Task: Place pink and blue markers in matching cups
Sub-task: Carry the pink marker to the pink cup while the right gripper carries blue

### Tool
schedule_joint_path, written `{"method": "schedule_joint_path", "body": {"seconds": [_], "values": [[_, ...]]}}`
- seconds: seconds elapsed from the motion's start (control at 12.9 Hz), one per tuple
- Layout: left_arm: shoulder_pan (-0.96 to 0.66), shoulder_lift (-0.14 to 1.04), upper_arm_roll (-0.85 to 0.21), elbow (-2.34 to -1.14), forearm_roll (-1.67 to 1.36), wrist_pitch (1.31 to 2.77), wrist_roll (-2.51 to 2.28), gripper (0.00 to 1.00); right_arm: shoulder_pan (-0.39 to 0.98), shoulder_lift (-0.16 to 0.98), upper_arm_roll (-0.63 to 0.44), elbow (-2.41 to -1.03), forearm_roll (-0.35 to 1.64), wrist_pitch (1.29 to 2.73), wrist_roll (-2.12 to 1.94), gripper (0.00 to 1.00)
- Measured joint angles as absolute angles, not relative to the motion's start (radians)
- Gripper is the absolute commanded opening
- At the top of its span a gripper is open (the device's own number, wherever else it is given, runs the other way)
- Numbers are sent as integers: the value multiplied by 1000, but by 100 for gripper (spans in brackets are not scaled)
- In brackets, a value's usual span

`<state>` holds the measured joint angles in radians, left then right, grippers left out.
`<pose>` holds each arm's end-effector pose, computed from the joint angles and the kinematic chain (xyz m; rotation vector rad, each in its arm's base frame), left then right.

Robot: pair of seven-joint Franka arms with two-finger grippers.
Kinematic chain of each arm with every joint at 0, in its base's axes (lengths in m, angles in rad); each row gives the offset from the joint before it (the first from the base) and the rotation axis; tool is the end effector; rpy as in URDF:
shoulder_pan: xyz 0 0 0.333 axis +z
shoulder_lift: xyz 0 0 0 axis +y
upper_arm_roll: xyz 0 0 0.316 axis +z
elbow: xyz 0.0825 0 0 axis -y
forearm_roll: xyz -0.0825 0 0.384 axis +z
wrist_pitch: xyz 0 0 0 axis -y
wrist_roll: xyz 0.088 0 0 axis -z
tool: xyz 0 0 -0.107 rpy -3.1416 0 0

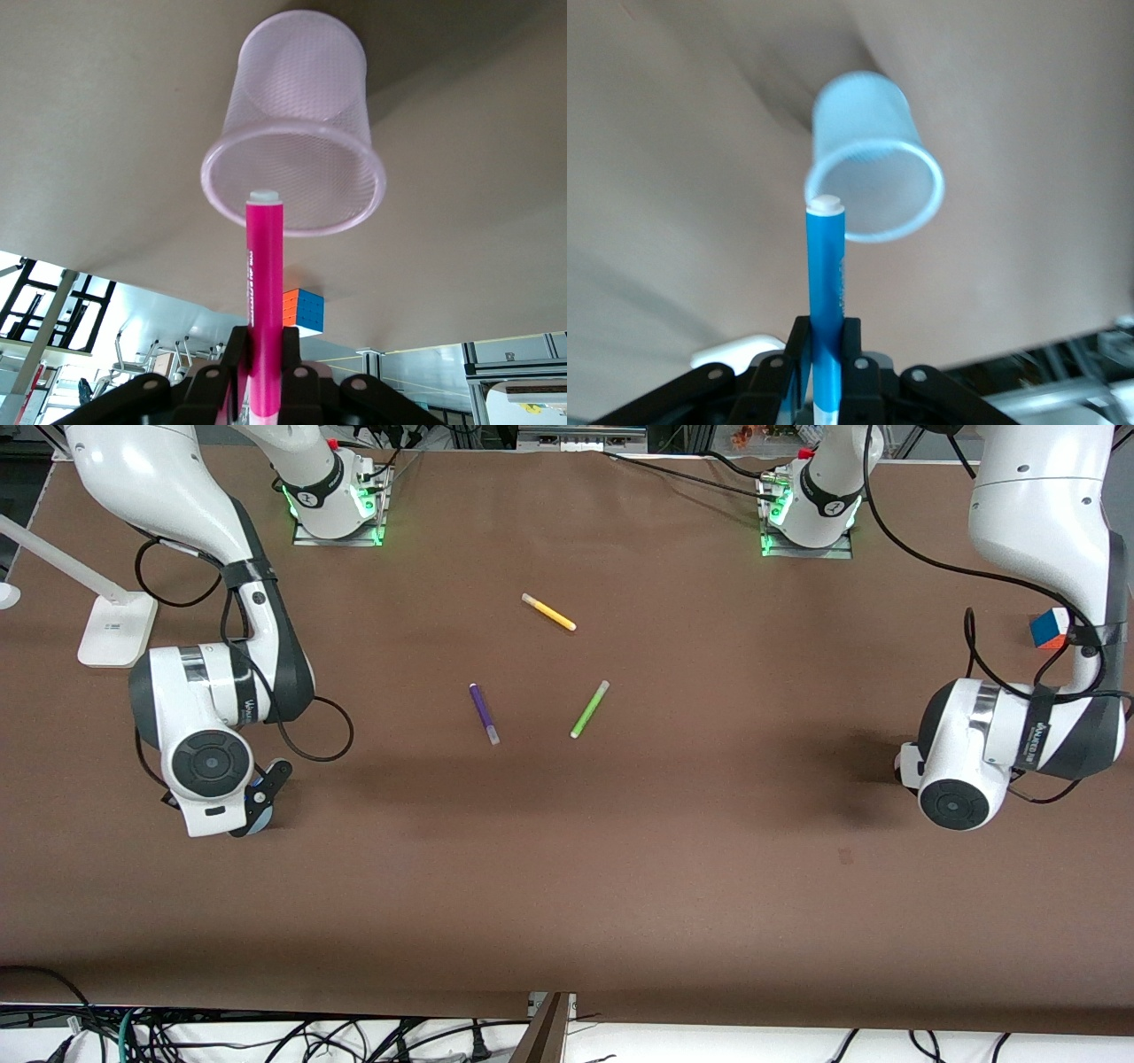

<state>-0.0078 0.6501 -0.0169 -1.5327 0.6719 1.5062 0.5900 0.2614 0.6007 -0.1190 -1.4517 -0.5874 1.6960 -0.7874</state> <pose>0.6356 0.0558 0.2623 -2.2868 0.9856 1.0775 0.6774 0.0578 0.3312 2.1681 1.3629 -0.7037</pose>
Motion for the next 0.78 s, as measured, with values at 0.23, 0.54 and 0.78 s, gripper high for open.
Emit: {"method": "schedule_joint_path", "body": {"seconds": [0.23, 0.54, 0.78], "values": [[-16, 670, -18, -1534, 683, 1506, 580, 100, 263, 641, -119, -1461, -719, 1695, -809, 0], [-21, 675, -21, -1521, 690, 1507, 578, 100, 275, 707, -118, -1494, -870, 1694, -809, 0], [-23, 643, -39, -1410, 562, 1500, 567, 100, 299, 716, -117, -1512, -925, 1694, -809, 0]]}}
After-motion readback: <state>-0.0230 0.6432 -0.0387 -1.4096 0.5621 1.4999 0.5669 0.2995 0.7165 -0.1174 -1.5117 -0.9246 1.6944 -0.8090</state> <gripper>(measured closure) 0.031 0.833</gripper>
